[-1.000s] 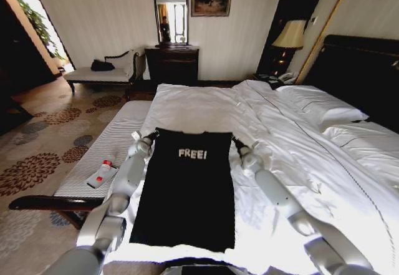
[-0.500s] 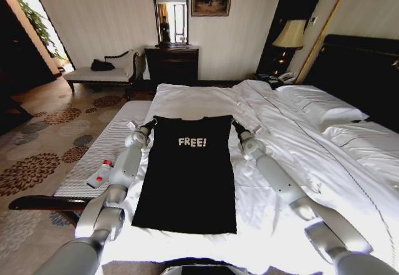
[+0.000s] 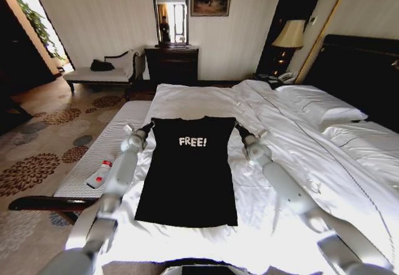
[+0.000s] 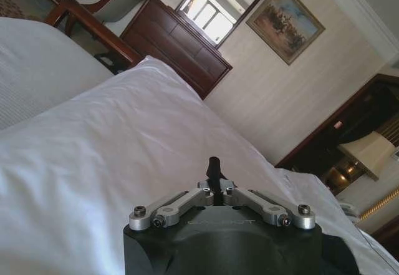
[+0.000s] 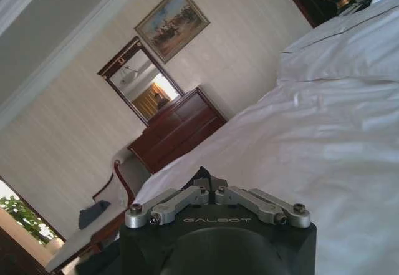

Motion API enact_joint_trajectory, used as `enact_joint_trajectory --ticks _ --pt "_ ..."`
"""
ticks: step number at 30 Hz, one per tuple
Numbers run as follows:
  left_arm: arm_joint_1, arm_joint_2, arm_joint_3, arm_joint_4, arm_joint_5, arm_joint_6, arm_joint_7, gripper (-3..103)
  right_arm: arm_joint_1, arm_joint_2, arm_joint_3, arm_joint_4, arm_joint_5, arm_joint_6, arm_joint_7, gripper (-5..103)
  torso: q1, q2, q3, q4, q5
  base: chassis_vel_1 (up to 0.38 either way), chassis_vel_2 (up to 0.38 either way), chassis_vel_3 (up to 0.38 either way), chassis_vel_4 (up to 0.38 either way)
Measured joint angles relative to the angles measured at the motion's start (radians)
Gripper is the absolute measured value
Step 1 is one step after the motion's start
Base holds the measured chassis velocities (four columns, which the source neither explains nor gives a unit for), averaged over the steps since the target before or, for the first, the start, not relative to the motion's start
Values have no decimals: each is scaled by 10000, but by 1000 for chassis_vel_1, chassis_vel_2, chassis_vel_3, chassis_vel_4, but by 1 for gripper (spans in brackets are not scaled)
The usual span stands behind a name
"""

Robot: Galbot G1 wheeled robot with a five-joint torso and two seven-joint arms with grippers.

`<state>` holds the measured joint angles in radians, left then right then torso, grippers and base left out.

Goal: Fold the clothes on the bed.

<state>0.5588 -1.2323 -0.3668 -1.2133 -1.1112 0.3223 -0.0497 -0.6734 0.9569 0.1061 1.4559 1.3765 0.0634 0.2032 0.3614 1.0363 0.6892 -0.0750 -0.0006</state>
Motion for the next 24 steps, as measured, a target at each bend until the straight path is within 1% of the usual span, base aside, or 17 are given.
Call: enact_joint_trajectory --ticks 5,6,9,10,11,13,14,15,17,18,20,24 --pt "1397 604 -227 -2302 -676 406 -698 2 -1978 -402 700 2023 -10 27 696 0 -1 1 -1 -9 -1 0 0 0 0" --pt "1397 604 -227 -2302 -676 406 -698 2 -1978 -402 700 2023 -10 27 696 0 -1 1 -1 -9 -1 0 0 0 0" --pt "2448 1110 -333 -3671 -1153 923 -1321 2 -3201 -419 1346 3091 -49 28 1047 0 -2 1 -3 -6 -2 0 0 0 0" --pt "2819 1303 -361 -4045 -1168 1127 -1469 2 -3563 -405 1511 3375 -96 6 1196 0 -2 1 -3 -6 -2 0 0 0 0" --pt "2819 1303 -361 -4045 -1168 1127 -1469 2 -3563 -405 1511 3375 -96 6 1196 0 -2 1 -3 -6 -2 0 0 0 0" --pt "3558 1640 -426 -4696 -1119 1474 -1733 2 -4261 -382 1796 3837 -229 -99 1374 0 -1 1 -2 -1 0 0 0 0 0" --pt "3791 1732 -451 -4886 -1092 1552 -1775 2 -4504 -382 1876 3993 -278 -140 1415 0 0 1 0 -1 -2 0 0 0 0" --pt "4333 1919 -526 -5386 -1014 1673 -1864 2 -5190 -384 2093 4375 -408 -212 1473 0 0 1 0 0 -3 0 0 0 0" --pt "4484 1963 -553 -5541 -982 1694 -1875 2 -5447 -385 2167 4510 -454 -225 1480 0 0 1 0 -3 0 0 0 0 0" --pt "4977 2058 -659 -6021 -883 1719 -1882 2 -6086 -381 2369 4851 -571 -243 1482 0 0 2 -2 -7 1 0 0 0 0" --pt "5391 2089 -763 -6368 -777 1737 -1882 2 -6773 -304 2574 5157 -688 -255 1483 0 -1 2 -2 -10 -1 0 0 0 0" --pt "5924 2085 -913 -6620 -428 1737 -1847 2 -7485 -108 2772 5442 -918 -263 1478 0 0 2 -1 -7 -1 0 0 0 0"
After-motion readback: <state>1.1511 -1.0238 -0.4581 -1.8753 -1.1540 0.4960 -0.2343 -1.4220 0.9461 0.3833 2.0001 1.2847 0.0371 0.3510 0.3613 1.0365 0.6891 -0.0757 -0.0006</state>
